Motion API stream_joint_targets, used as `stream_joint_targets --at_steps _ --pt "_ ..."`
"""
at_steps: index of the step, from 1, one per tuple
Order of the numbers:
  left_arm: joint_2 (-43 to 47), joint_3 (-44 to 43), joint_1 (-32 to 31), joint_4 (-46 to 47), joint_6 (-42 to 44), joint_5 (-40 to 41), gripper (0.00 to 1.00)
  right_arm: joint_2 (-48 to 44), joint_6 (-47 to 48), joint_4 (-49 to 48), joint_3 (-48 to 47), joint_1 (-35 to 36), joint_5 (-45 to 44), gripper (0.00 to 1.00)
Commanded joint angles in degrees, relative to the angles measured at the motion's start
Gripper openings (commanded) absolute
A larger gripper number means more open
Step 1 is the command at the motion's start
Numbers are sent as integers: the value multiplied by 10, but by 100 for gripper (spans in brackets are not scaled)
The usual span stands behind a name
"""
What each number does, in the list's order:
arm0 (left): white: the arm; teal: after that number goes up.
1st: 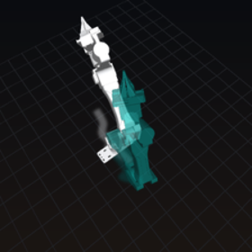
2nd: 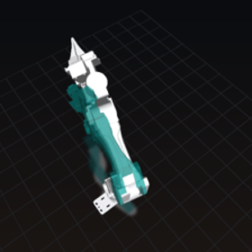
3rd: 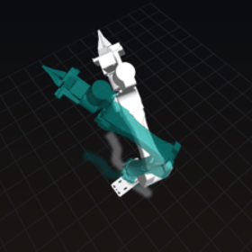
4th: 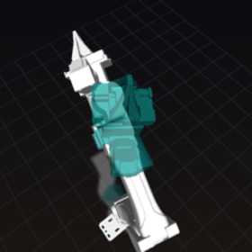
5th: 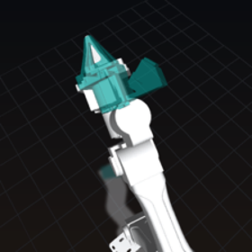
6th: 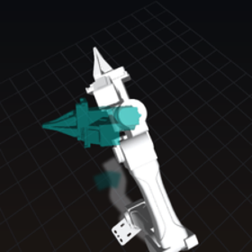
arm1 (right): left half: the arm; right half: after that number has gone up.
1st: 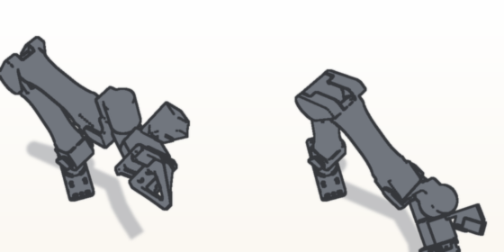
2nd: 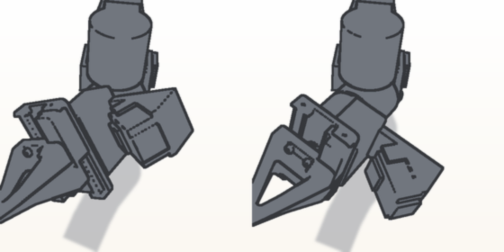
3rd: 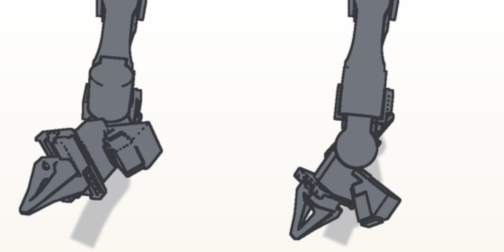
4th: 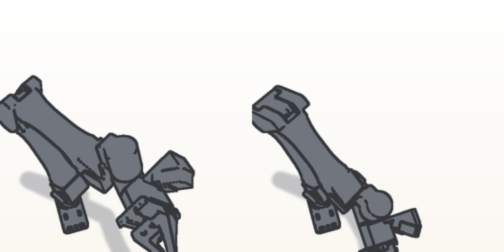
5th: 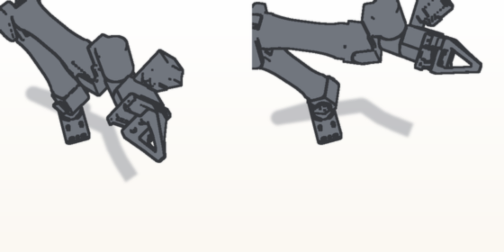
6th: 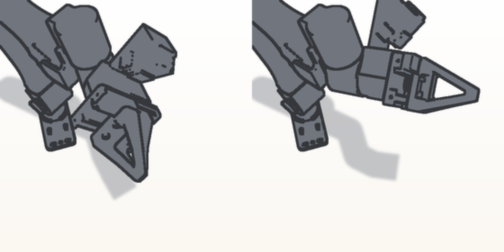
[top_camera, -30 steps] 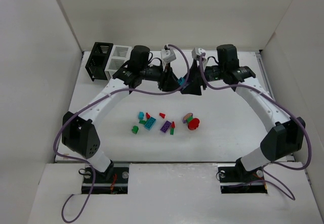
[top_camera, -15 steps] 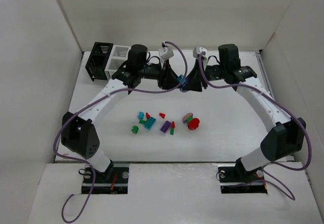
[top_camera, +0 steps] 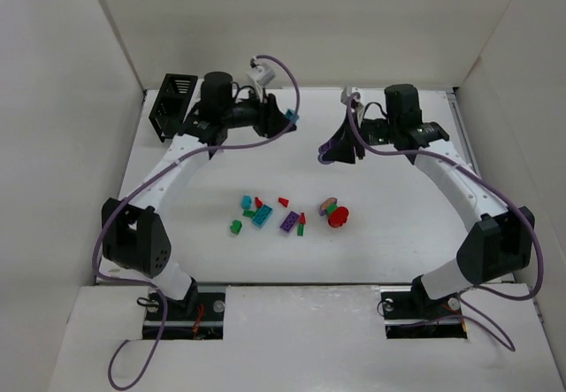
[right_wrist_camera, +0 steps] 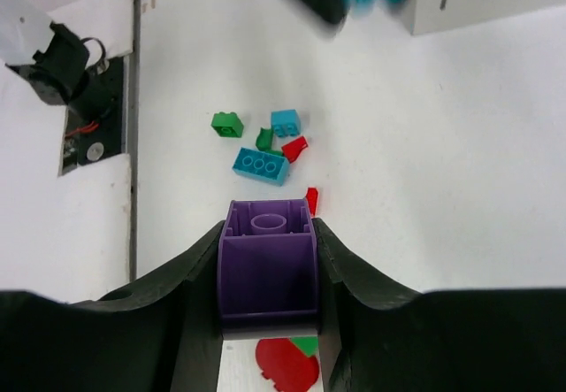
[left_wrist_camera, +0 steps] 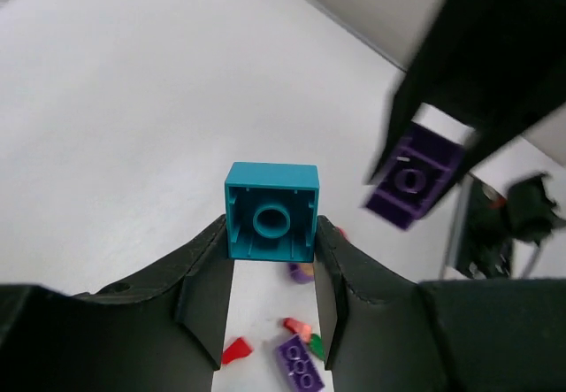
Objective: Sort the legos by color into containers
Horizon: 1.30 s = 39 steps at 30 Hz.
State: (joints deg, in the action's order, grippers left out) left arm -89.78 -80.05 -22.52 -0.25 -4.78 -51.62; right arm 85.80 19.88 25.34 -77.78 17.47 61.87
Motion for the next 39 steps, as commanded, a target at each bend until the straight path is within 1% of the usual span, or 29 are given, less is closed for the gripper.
stream_joint_targets --at_steps 1,2,3,4,5,6,8,9,10,11,12,13,17,18,21,28,29,30,32,33,34,37,38,39 --pt "38 3 58 -10 -55 121 0 -31 -38 -36 24 -18 -35 0" --pt "38 3 70 -21 -61 146 0 -31 -44 -36 25 -18 -48 0" --pt "43 9 95 -27 -70 169 0 -36 -55 -36 31 -25 -58 0" --pt "43 9 108 -33 -87 207 0 -36 -62 -44 31 -25 -78 0" --pt "43 9 119 -40 -88 230 0 -36 -68 -44 36 -31 -87 0" --pt "32 9 136 -49 -96 257 0 -36 -83 -52 36 -31 -97 0" --pt "7 -22 151 -94 -102 322 0 -41 -89 -58 41 -37 -135 0" --pt "-29 -40 159 -112 -102 330 0 -41 -95 -58 41 -37 -151 0" --pt "-49 -81 172 -154 -107 337 0 -41 -104 -58 41 -37 -169 0" --pt "-86 -119 178 -189 -112 353 0 -41 -109 -58 41 -37 -188 0" --pt "-87 -120 178 -189 -112 367 0 -41 -109 -58 41 -37 -197 0" --pt "-117 -136 185 -212 -112 379 0 -48 -119 -66 49 -37 -206 0" --pt "-164 -197 196 -229 -126 449 0 -63 -119 -77 62 -42 -225 0" --pt "-173 -210 196 -239 -132 484 0 -70 -119 -77 62 -42 -230 0" --pt "-196 -244 196 -274 -143 540 0 -70 -124 -77 69 -47 -236 0" --pt "-202 -237 196 -274 -137 545 1 -64 -124 -77 80 -53 -231 0" --pt "-207 -243 196 -274 -132 538 24 -64 -124 -77 80 -53 -231 0" --pt "-212 -243 196 -274 -132 538 33 -59 -124 -77 80 -53 -231 0" --pt "-212 -248 196 -274 -132 538 38 -59 -124 -71 80 -53 -231 0" --pt "-218 -254 196 -274 -126 538 47 -59 -124 -71 80 -53 -231 0" --pt "-218 -254 196 -280 -126 538 50 -59 -118 -71 75 -53 -231 0" --pt "-224 -259 196 -280 -126 538 53 -54 -118 -64 75 -53 -225 0" --pt "-224 -266 196 -280 -126 538 56 -54 -118 -64 75 -53 -220 0" --pt "-224 -266 196 -280 -126 538 56 -54 -118 -64 75 -53 -220 0"
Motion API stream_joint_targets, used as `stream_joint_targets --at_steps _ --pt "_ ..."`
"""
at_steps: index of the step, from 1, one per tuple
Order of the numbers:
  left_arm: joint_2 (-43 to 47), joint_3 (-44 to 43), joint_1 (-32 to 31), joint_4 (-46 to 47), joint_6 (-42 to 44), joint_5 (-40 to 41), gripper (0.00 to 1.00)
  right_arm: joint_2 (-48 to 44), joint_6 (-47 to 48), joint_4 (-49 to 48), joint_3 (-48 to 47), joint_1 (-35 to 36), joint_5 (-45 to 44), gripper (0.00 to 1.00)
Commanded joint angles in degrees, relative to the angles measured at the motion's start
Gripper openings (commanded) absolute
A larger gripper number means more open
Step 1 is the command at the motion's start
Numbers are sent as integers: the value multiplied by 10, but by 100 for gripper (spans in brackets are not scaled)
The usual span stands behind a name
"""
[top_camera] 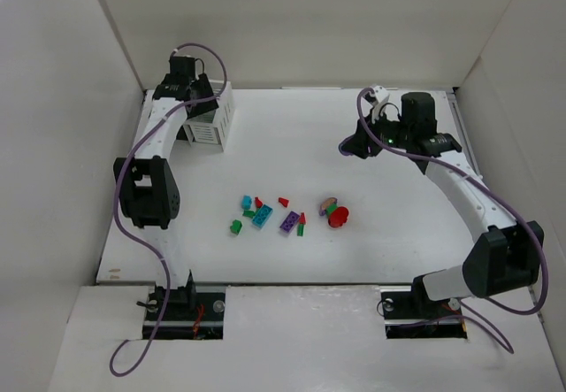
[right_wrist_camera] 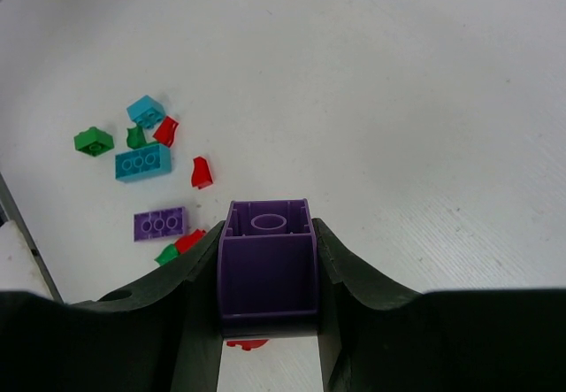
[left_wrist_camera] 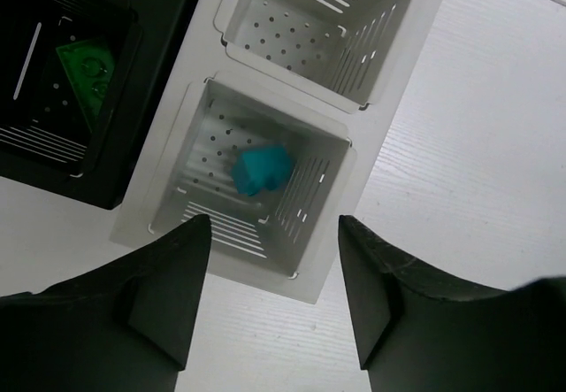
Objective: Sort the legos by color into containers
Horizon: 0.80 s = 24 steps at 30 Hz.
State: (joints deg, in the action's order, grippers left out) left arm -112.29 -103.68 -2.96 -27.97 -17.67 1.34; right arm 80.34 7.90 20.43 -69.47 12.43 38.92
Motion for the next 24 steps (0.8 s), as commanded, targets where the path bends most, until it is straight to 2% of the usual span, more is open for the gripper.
stream_joint_targets --at_steps 1,4,6,7,8,9,10,12,13,14,16,17,20,22,24 --pt "-4 -39 1 -2 3 9 58 1 7 -14 -8 -2 10 0" --pt "-4 -56 1 -16 8 -22 60 1 7 -14 -8 -2 21 0" --pt "34 -17 1 16 13 -55 64 -5 0 -41 -8 -2 38 0" --pt "52 4 1 33 35 -113 89 -5 -13 -54 -2 -2 50 0" --pt "73 29 -5 55 45 -145 100 -5 -32 -70 -2 -7 50 0" --pt "121 84 -18 103 57 -176 100 0 -90 -86 -2 -7 56 0" --pt "146 111 -25 127 69 -229 100 5 -110 -120 -2 -13 93 0" --pt "215 161 -43 170 99 -282 100 17 -159 -159 -2 -13 144 0" --pt "238 213 -62 218 107 -312 100 31 -173 -200 -2 -13 183 0" --pt "257 238 -71 241 115 -385 100 37 -163 -201 -7 -13 247 0" --pt "303 282 -94 319 115 -465 100 37 -115 -201 -14 9 259 0" --pt "313 314 -102 341 115 -530 100 26 -103 -201 -14 15 249 0" --pt "341 353 -143 403 126 -590 100 15 -90 -201 -8 23 254 0" --pt "341 353 -172 391 159 -598 100 15 -109 -201 -20 29 272 0" --pt "335 342 -215 351 214 -573 100 21 -135 -201 -25 35 300 0"
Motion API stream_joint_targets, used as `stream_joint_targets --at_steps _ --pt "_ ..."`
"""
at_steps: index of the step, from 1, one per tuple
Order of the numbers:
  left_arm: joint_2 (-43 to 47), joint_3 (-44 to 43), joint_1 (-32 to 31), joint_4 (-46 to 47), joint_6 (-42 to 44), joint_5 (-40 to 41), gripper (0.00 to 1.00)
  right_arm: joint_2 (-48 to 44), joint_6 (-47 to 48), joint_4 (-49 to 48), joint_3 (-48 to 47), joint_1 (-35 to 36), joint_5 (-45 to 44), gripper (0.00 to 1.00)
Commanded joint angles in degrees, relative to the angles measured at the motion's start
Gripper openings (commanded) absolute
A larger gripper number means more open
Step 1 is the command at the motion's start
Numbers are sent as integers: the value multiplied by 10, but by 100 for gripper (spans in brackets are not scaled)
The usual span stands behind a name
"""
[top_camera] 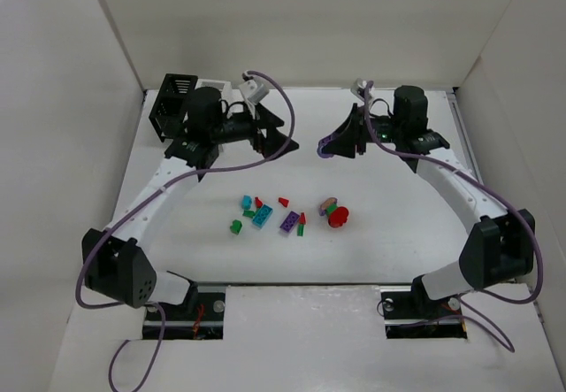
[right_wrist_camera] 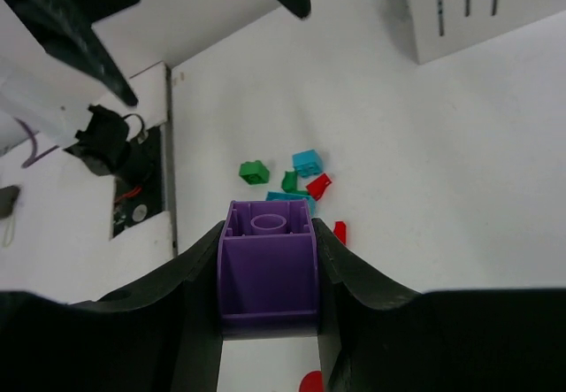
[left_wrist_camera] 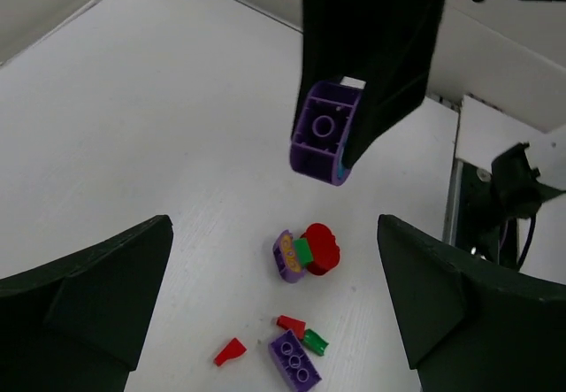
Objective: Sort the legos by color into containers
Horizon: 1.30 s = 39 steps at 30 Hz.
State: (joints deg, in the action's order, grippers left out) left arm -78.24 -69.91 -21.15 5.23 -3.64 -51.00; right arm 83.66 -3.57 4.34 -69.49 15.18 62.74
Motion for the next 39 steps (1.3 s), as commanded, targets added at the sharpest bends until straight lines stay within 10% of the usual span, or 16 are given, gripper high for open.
stream_joint_targets --at_steps 1,28,39 --pt "-10 -1 -44 8 85 -44 100 -7 -27 -40 -33 13 71 0" --pt "-97 -76 -70 37 56 -194 72 -16 -12 -40 -34 53 17 0" --pt "-102 -82 -75 21 75 -194 25 29 -28 -40 -78 59 11 0"
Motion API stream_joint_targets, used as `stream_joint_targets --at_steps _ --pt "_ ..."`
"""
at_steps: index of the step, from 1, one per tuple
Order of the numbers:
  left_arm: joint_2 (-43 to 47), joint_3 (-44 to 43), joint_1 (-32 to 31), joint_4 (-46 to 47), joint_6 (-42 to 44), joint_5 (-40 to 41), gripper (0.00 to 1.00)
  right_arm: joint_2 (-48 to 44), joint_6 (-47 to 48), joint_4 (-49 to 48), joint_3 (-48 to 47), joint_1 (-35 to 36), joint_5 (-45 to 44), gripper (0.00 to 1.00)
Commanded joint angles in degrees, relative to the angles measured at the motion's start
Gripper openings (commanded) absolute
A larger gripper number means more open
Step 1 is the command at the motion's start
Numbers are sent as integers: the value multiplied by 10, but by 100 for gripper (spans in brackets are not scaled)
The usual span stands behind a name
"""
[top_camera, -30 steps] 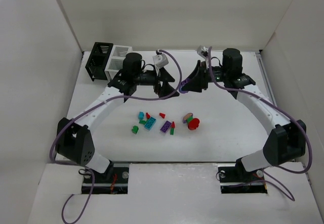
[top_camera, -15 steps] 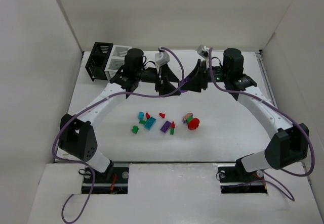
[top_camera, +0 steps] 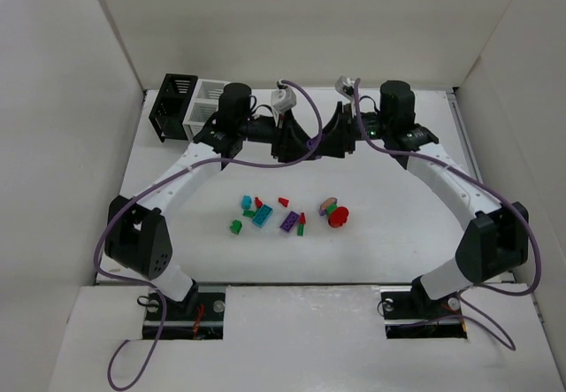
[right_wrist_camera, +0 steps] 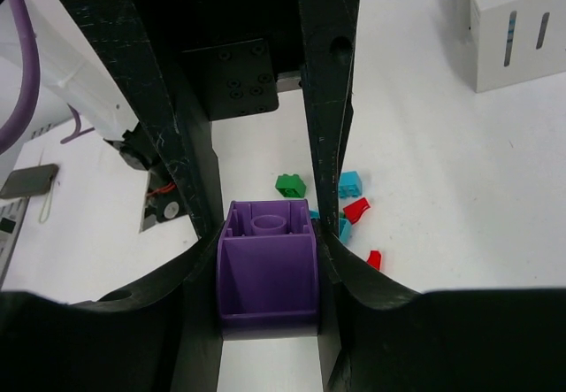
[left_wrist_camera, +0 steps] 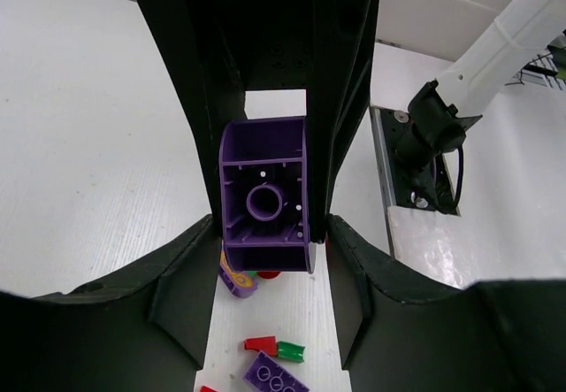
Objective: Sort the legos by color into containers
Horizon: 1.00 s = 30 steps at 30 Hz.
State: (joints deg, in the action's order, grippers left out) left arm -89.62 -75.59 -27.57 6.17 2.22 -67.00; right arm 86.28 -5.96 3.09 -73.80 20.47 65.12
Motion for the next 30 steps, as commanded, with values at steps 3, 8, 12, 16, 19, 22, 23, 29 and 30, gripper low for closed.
stream_joint_targets --at_steps 3,8,12,16,19,22,23,29,30 --pt "18 -20 -11 -5 36 -39 24 3 -5 -27 -40 -2 -13 0" --pt "24 -20 -11 -12 36 -34 61 3 -12 -27 -45 -1 -2 0" --pt "18 -27 -11 -13 36 -28 67 3 -18 -27 -50 -1 4 0" --pt "13 -32 -11 -13 36 -28 56 -2 -18 -27 -50 4 4 0" --pt "18 -32 -11 9 18 -28 42 4 -18 -27 -50 12 11 0" --pt "18 -27 -11 39 -6 -33 28 9 -18 -27 -50 18 11 0" --pt "23 -22 -11 59 -16 -33 24 9 -18 -27 -50 18 11 0" --pt "29 -17 -11 67 -28 -39 5 9 -23 -27 -50 18 6 13" --pt "29 -11 -11 67 -28 -39 2 9 -23 -27 -50 18 6 15"
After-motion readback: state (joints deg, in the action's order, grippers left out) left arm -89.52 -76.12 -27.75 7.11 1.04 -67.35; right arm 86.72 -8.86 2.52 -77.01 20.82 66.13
